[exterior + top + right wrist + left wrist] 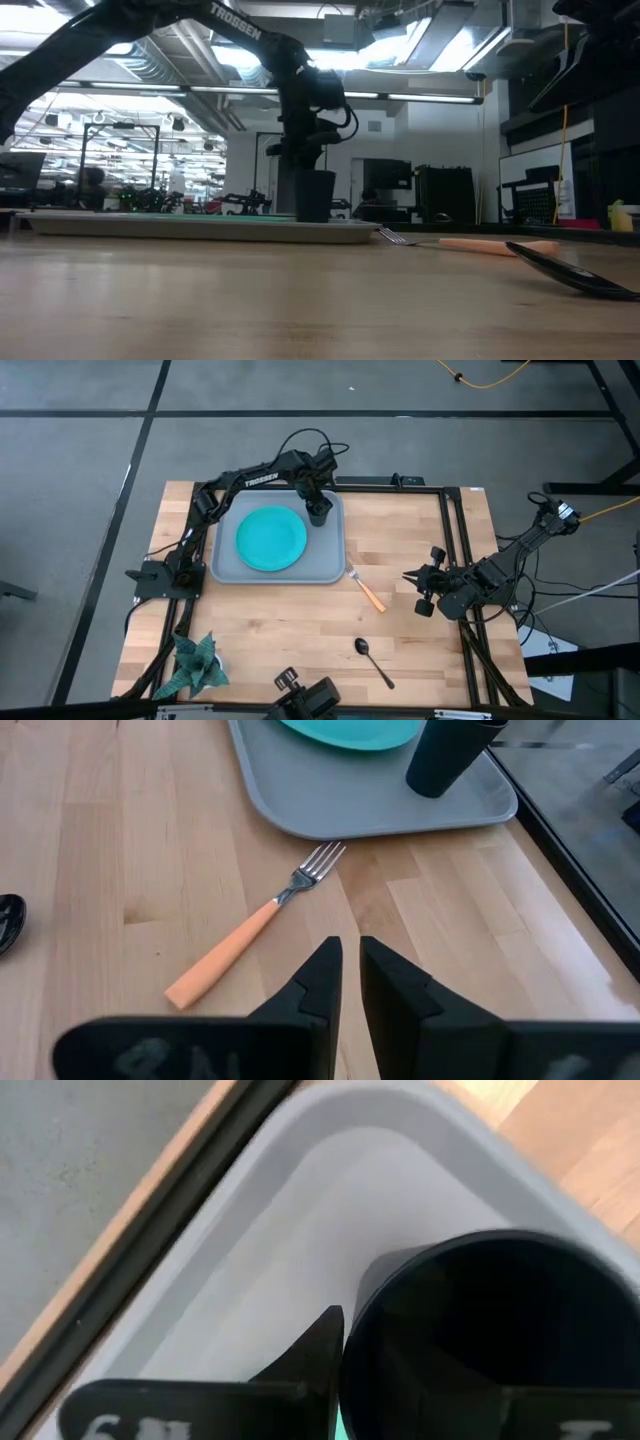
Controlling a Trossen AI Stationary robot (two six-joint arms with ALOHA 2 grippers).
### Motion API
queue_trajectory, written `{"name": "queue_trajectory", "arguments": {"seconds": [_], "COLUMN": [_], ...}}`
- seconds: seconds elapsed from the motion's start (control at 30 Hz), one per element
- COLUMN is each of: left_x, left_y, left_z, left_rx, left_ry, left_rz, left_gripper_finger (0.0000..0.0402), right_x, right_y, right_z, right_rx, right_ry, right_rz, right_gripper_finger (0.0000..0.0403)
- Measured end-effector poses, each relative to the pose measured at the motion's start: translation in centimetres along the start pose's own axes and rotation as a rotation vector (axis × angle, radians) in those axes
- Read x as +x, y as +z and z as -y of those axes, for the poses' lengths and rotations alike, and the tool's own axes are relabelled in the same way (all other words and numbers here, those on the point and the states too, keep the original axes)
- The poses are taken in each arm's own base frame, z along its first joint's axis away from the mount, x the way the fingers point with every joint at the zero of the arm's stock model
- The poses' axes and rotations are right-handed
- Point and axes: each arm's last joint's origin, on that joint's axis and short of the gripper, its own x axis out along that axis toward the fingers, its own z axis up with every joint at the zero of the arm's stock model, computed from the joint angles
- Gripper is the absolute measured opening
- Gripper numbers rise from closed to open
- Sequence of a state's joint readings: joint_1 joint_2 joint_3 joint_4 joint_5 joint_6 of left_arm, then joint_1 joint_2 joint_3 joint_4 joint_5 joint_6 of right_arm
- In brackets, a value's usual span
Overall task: Pick and place plate/cup/fork/spoon on tray
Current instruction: Put the black cup on the top right of the serving tray
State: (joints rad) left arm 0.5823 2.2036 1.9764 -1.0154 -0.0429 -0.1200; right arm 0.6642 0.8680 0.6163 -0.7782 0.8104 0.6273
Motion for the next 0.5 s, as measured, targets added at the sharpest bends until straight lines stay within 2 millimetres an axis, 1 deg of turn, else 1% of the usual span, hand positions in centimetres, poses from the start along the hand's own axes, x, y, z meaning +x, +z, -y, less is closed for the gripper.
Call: {"name": "queue_trajectory", "arguments": {"seconds": [0.27, 0.37, 0.5], "left_x": [-1.7, -2.6, -4.0], "left_y": [1.1, 1.4, 1.4], "left_z": [0.0, 0.0, -0.2], "left_rx": [-0.002, -0.003, -0.003], "left_ry": [-0.005, 0.026, 0.055], "left_rz": [0.06, 0.079, 0.053], "left_gripper_finger": [0.0041, 0.0041, 0.0041], "right_x": [0.0, 0.0, 0.0], "right_y": [0.0, 0.0, 0.0], "right_z": [0.0, 0.0, 0.0], "right_rx": [0.0, 0.0, 0.001], "right_ry": [0.0, 0.001, 0.002], "right_rz": [0.0, -0.001, -0.001], "right_gripper_finger": [0.0045, 0.0045, 0.0045]}}
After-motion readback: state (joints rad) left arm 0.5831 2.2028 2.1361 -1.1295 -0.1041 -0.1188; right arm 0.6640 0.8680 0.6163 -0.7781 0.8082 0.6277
